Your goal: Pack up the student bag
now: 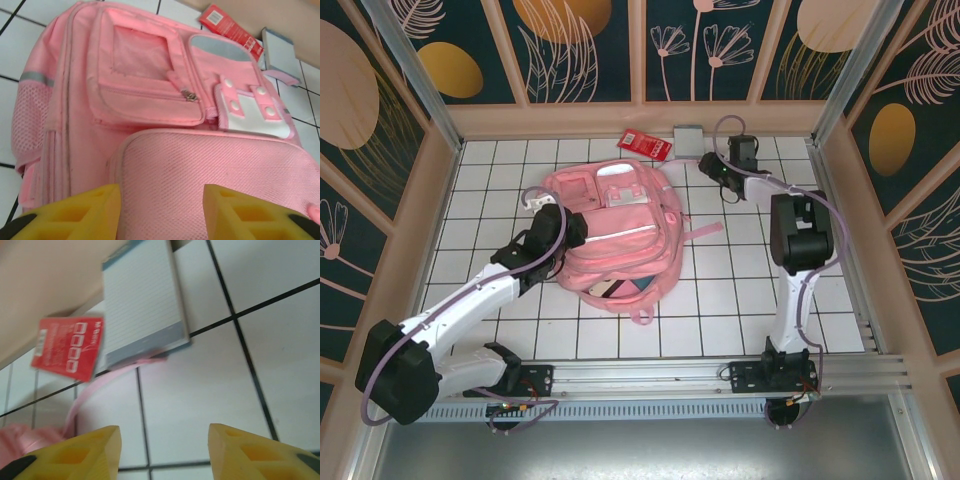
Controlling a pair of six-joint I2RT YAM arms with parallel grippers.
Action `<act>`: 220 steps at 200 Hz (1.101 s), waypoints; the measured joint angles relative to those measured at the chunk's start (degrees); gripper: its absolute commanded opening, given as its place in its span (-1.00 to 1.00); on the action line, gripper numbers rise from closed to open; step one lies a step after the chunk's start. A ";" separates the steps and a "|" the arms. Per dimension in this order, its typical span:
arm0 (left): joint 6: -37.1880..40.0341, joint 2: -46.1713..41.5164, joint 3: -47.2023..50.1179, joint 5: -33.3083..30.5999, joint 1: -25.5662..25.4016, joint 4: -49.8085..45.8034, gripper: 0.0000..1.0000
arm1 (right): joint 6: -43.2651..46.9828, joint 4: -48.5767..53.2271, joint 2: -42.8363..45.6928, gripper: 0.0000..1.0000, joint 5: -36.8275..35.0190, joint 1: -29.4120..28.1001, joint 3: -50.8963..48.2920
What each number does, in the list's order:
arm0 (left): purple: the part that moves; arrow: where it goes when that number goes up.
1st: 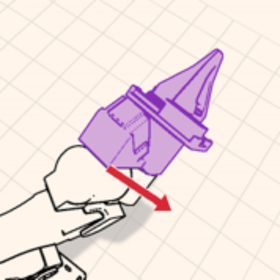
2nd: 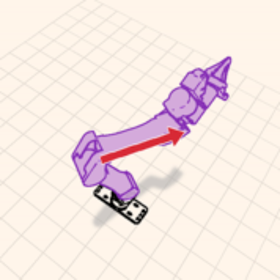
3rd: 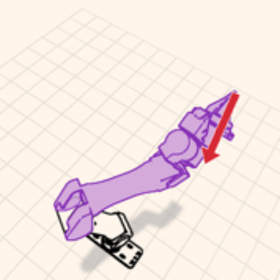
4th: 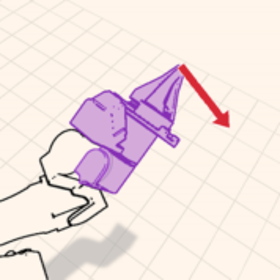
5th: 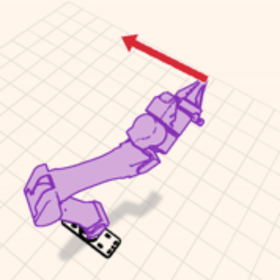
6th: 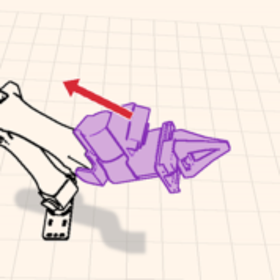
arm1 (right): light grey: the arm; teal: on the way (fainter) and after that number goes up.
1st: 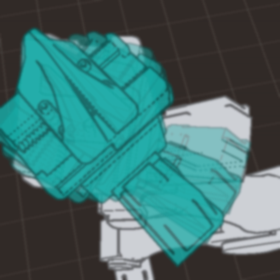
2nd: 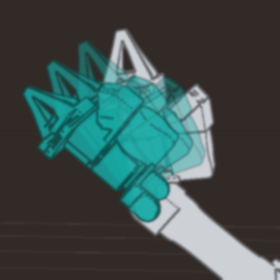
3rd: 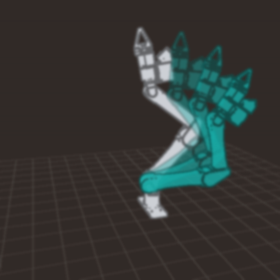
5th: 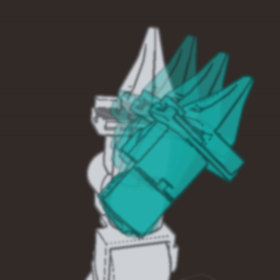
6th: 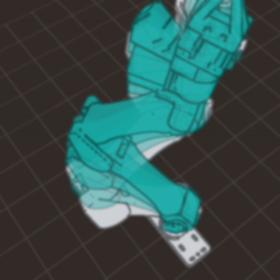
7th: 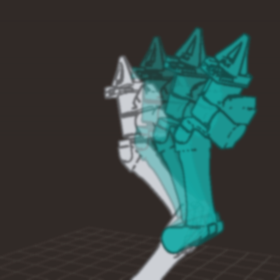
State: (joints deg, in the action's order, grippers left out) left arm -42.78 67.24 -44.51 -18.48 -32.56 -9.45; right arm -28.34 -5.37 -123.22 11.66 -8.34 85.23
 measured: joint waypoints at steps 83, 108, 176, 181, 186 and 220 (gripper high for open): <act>3.17 0.39 -1.60 1.77 0.00 -0.20 0.29 | -0.68 5.01 -16.31 -0.22 4.90 2.62 20.76; 3.72 0.39 -1.99 2.60 0.00 -0.15 0.33 | -1.92 6.29 -20.33 -0.29 6.93 2.62 25.70; 4.04 0.90 -1.99 3.56 0.00 0.00 0.37 | -4.09 5.62 -23.69 -0.49 10.43 2.25 30.16; 4.09 1.05 -1.99 3.67 0.00 0.09 0.38 | -4.15 5.57 -23.76 -0.51 10.56 2.27 30.16; 4.20 1.20 -1.99 3.69 -0.02 0.17 0.38 | -4.15 5.53 -23.76 -0.58 10.58 2.29 30.16; 4.26 1.64 -1.99 4.39 -0.02 0.24 0.39 | -4.50 5.53 -24.11 -1.00 11.06 1.81 30.16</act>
State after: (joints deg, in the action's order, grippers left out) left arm -38.52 68.88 -46.50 -14.09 -32.58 -9.21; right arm -32.84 0.16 -147.33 22.72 -6.52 115.39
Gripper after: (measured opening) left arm 0.693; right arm 0.042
